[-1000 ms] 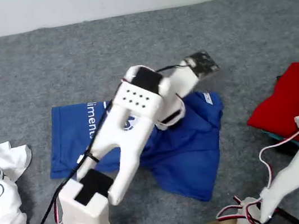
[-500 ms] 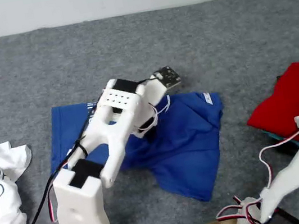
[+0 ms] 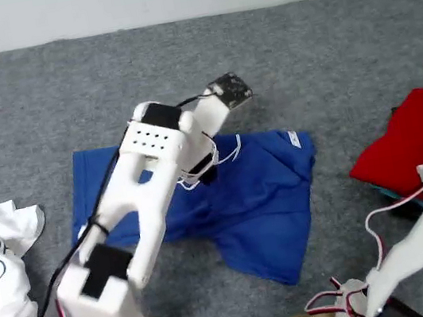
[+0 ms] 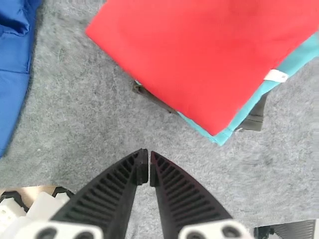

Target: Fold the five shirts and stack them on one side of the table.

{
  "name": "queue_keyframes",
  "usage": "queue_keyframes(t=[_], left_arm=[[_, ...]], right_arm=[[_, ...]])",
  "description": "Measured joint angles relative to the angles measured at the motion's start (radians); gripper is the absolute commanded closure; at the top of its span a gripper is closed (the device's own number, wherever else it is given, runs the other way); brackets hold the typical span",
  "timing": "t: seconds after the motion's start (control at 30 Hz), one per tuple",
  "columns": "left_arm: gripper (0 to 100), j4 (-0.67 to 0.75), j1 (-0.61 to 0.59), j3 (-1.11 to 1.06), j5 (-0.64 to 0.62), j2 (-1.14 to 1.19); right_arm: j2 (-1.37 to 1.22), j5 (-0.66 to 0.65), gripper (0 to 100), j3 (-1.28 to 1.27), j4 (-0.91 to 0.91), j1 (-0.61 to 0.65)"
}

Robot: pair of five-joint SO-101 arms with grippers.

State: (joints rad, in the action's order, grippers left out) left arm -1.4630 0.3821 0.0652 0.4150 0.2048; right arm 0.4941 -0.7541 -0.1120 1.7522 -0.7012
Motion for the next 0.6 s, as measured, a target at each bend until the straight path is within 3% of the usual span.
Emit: queue_keyframes(t=[0.2,0.37,0.6], left_arm=[[82,-0.06,0.163,-0.003,-0.028,-0.092],[82,0.114,0.203,-0.003,-0.121,-0.08],[82,0.333,0.221,-0.003,-0.18,0.14]], right_arm=[[0.041,0.0,99.0,0.0,0.0,0.0],[0.043,0.0,99.0,-0.064,0.0,0.0],[0.051,0.0,99.0,-0.087,0.0,0.0]])
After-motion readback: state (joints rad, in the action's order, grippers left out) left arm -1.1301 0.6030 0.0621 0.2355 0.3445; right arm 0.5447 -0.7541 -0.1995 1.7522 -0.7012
